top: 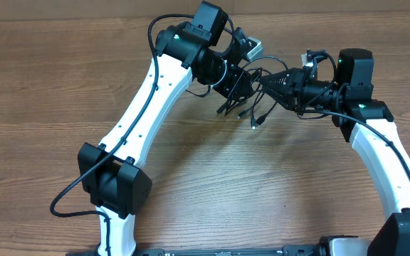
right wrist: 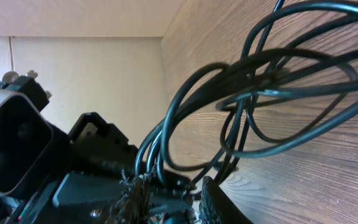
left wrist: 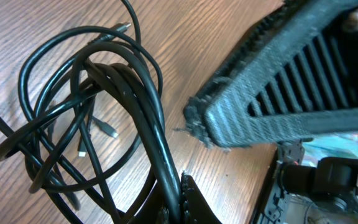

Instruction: Untangle cables

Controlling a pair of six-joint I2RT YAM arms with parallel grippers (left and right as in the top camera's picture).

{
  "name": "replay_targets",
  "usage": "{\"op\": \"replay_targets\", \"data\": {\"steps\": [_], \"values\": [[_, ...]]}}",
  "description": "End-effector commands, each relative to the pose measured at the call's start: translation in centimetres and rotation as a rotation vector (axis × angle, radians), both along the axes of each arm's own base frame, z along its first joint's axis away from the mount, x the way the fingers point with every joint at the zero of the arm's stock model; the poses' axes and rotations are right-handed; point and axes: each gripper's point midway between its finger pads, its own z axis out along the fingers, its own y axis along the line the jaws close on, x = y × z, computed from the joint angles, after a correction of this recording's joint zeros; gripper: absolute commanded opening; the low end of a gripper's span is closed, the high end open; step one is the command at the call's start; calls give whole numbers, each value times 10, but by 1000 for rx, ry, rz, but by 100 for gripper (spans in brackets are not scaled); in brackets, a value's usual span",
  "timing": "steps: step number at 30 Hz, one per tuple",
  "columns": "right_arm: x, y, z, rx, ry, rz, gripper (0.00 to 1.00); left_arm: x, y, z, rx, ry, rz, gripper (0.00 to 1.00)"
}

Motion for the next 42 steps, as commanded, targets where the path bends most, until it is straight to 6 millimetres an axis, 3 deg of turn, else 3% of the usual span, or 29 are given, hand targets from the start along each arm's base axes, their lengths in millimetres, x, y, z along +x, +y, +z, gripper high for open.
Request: {"op": "replay_targets", "data": {"steps": [1,3,10,12,13,22,31,37,42], "values": [[2,1,10,6,-30,7,27,-5,-5,17,-62,-6,-25,4],[4,0,9,-2,-35,-6,32,-15,-14,23,-112,-6,-83,4],[11,-4,9,-27,-55,-41,34,-32,-32,25,-124,-21,-152,4],[12,-4,9,-27,-61,-41,8,-32,-33,22,-103,-32,-149,4],[12,-4,9,-27,-61,-41,4,-32,-33,22,-101,-33,-149,4],[12,-5,9,-32,-62,-44,4,-30,-32,21,-93,-31,-137,5],[8,-5,4,-42,-51,-29,4,16,9,-5,127,21,243,4],[6,-3,6,-28,-52,-12,4,31,28,-5,124,49,325,4],[6,-3,6,-27,-53,-11,4,32,30,-3,105,64,323,4]]}}
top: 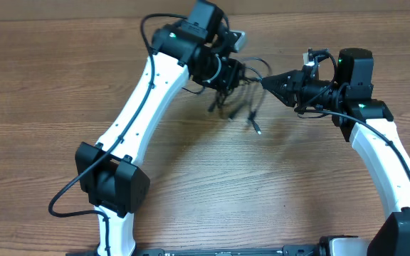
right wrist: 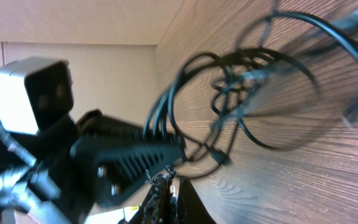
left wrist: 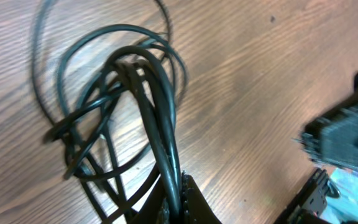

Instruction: Untangle cables

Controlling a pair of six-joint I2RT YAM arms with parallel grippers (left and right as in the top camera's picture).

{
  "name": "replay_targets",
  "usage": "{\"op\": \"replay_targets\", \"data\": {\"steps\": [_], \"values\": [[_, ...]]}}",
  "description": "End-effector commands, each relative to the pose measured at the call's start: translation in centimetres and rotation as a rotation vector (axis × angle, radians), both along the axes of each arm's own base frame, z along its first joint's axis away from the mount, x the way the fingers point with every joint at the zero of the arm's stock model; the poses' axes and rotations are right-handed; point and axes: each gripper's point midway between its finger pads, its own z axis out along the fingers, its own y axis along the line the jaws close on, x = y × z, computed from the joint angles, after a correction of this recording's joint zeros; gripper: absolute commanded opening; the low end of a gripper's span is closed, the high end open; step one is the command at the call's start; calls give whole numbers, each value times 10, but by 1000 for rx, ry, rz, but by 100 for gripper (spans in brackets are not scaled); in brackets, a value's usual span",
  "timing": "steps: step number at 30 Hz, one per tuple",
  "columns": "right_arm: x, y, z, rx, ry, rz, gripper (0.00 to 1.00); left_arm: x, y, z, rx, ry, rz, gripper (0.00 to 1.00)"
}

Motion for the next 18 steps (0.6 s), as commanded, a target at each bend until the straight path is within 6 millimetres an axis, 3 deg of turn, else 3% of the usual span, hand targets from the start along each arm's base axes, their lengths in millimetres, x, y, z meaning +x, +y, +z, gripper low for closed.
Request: {"op": "replay_targets", "data": {"steps": [1,4,6,7,13,18], "values": [[1,0,10,5,-36,13,4,-3,-5,14,-45,-2,-1,4],[2,0,10,-3,-46,11,4,-12,-15,19,-96,4,-62,4],[3,-2,9,-15,-51,1,23,-22,-25,25,-144,-13,-154,4],[5,-3,8,-21,-51,-7,25,-27,-30,28,-168,-22,-200,4],[9,-7,5,-43,-47,-40,25,-43,-46,33,-206,-44,-306,4],[10,-7,4,-45,-45,-45,15,-48,-51,33,-206,-46,-323,4]]}}
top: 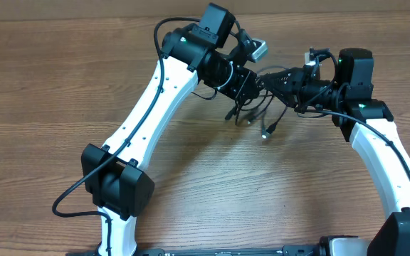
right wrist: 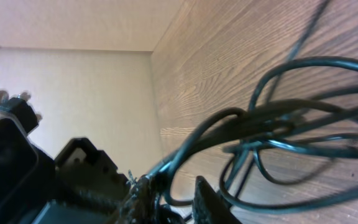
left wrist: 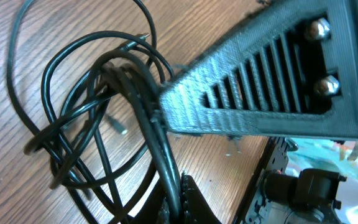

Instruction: Untangle cables

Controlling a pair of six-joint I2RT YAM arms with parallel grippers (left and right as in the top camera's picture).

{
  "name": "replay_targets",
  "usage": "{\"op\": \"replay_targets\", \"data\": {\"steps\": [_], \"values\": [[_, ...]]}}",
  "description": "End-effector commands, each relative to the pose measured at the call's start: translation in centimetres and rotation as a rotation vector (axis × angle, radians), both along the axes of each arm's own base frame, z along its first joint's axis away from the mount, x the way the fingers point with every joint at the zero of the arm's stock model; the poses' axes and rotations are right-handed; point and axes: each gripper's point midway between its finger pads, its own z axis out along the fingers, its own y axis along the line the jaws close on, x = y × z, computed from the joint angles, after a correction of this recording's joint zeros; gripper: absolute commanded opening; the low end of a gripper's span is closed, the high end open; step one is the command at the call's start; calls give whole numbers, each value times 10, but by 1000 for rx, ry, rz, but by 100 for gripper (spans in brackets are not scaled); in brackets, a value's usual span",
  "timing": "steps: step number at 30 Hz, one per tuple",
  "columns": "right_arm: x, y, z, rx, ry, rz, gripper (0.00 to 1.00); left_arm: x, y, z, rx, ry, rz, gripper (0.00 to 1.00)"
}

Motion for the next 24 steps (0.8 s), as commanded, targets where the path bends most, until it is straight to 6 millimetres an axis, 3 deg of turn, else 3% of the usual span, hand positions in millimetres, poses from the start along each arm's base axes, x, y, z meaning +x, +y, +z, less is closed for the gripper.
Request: {"op": "replay_targets", "data": {"steps": [1,4,15,16,18,24], "values": [[5,-3,8,-15,-35,-15,12,-8,-7,16,-57,-36,-60,5],[5,-3,8,-17,-35,-17,4,-8,-7,16,-56,-35,-60,4],[8,-6,6,-33,-36,-38,4,-18,-19,26,-126,-21,-109,4],[8,-6,6,-32,-35,-38,8,-19,-21,26,-129,-22,-113,4],[8,-6,6,-33,-40,-38,27,-23,-25,28,-143,-19,-127,4],[8,-5,7,-30,-42,-34,31,-22,-28,31,-162,-28,-135,4]]}}
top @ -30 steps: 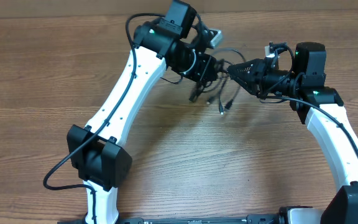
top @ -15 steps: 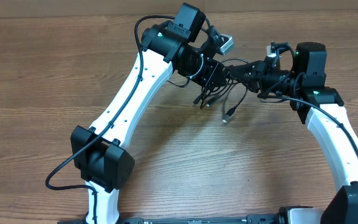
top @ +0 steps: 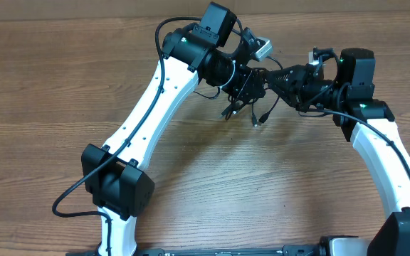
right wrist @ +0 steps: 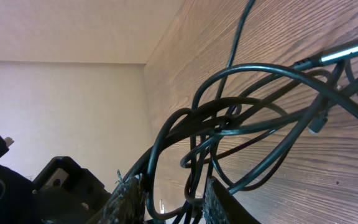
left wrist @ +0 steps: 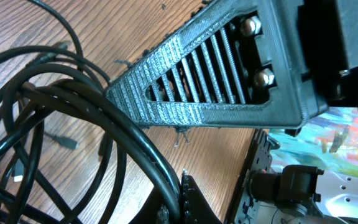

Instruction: Untangle cables

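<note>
A tangle of black cables (top: 245,105) hangs above the wooden table at the back centre, its loose plugs dangling. My left gripper (top: 252,80) is shut on a thick black cable (left wrist: 135,155) of the bundle, which is pinched at its fingertips (left wrist: 185,199). My right gripper (top: 272,75) meets it from the right and stands open, with several cable loops (right wrist: 229,124) running between its two fingers (right wrist: 128,200). The ribbed side of a right finger (left wrist: 210,93) fills the left wrist view, just above the cables.
The wooden table (top: 262,192) spreads out below the two arms. The white left arm (top: 155,107) slants across the middle, and the right arm (top: 376,142) comes in from the right. A pale wall (right wrist: 67,112) backs the table's far edge.
The right gripper's fingers stand wider apart, with more cable loops between them. The two grippers are closer together, and the dangling plugs hang a little further left and higher.
First both grippers met at the bundle, the left shut on a thick cable and the right around some loops. Then the left held the bundle off to the left, the right shut and apart. After that they were together again, and now the right is open around strands.
</note>
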Controlling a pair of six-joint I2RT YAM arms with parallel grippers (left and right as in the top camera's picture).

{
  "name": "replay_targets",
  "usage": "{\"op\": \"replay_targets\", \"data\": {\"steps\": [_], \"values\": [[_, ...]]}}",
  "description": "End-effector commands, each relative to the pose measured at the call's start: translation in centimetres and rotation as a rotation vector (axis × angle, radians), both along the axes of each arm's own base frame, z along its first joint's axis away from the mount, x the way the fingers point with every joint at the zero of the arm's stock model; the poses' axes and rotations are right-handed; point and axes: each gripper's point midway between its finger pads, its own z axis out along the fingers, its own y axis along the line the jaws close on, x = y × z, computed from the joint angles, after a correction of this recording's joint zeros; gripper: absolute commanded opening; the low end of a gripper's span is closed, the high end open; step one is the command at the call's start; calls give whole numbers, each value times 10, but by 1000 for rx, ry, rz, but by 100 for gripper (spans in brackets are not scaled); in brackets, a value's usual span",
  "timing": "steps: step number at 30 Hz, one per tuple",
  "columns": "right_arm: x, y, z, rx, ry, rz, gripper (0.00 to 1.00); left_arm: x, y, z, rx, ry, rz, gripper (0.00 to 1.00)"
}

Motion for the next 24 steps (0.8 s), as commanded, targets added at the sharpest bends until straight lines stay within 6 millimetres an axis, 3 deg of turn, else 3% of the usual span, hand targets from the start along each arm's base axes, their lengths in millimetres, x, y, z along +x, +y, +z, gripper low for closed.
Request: {"op": "replay_targets", "data": {"steps": [1,15,24], "values": [[1,4,11,5,-39,19,31,-16,-15,20,-76,-27,-75,4],[-8,17,13,19,-48,82,25,-1,-19,24,-87,-41,-8,4],[2,8,6,-51,-69,19,25,-16,-29,42,-199,8,-82,4]]}}
